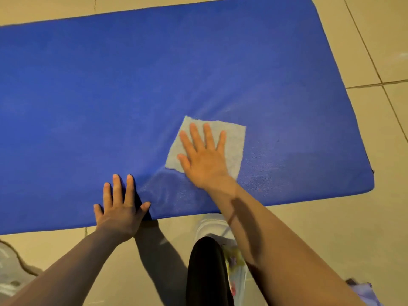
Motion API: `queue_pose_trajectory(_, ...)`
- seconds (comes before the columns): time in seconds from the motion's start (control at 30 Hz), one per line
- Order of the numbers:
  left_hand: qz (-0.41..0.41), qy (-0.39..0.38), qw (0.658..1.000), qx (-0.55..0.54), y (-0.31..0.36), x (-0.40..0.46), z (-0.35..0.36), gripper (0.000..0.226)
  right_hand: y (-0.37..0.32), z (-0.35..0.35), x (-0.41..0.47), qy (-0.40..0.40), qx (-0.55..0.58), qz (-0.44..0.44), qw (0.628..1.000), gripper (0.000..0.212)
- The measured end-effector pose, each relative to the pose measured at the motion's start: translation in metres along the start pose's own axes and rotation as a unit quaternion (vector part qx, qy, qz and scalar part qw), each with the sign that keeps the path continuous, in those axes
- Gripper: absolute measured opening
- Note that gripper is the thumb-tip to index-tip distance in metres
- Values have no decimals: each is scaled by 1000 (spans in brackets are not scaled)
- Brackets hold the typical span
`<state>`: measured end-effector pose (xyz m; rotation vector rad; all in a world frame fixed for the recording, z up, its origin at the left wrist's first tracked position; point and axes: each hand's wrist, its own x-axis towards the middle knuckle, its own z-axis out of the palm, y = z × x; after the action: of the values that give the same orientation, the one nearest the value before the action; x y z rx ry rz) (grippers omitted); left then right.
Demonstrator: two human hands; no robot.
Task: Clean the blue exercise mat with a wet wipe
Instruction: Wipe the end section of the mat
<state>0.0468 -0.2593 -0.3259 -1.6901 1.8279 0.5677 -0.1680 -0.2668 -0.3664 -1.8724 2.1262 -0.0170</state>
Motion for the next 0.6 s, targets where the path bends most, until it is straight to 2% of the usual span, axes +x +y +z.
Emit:
queue_pose_trajectory(0.03, -2, 1, 1000, 0, 1, 0, -1, 78, -22, 7, -7, -11, -15, -71, 997, 58)
queue_pose_trajectory(0.1, -1, -8, 1000, -3, 3, 0, -2, 78, -46, 14, -15, -16, -31, -153, 988, 58)
queue_pose_trajectory(0.2, 6, -12, 1000, -11, 1, -1, -4, 79, -27, 14, -5, -15, 12, -182, 983, 59)
queue_pose_trajectory(0.23, 7, -12, 1000, -17, -1, 0, -4, 79, -13, 12, -3, -10, 16, -158, 987, 61)
queue_pose_trajectory(0.33, 7, -16, 1000, -20, -2, 2, -5, 80, 42, -1, 0, 20, 28, 4, 999, 70)
queue_pose_trajectory(0.4, 10, -11, 1000, -14, 0, 2, -3, 79, 91, -13, -8, 15, 36, 108, 993, 64)
queue_pose_trajectory(0.5, 11, 4, 1000, 3, 0, 1, -1, 79, 166, -32, -41, 20, 57, 258, 964, 64)
queue_pose_trajectory(0.6, 8, 16, 1000, 6, -1, 2, 3, 79, 196, -29, -84, 54, 67, 382, 920, 66)
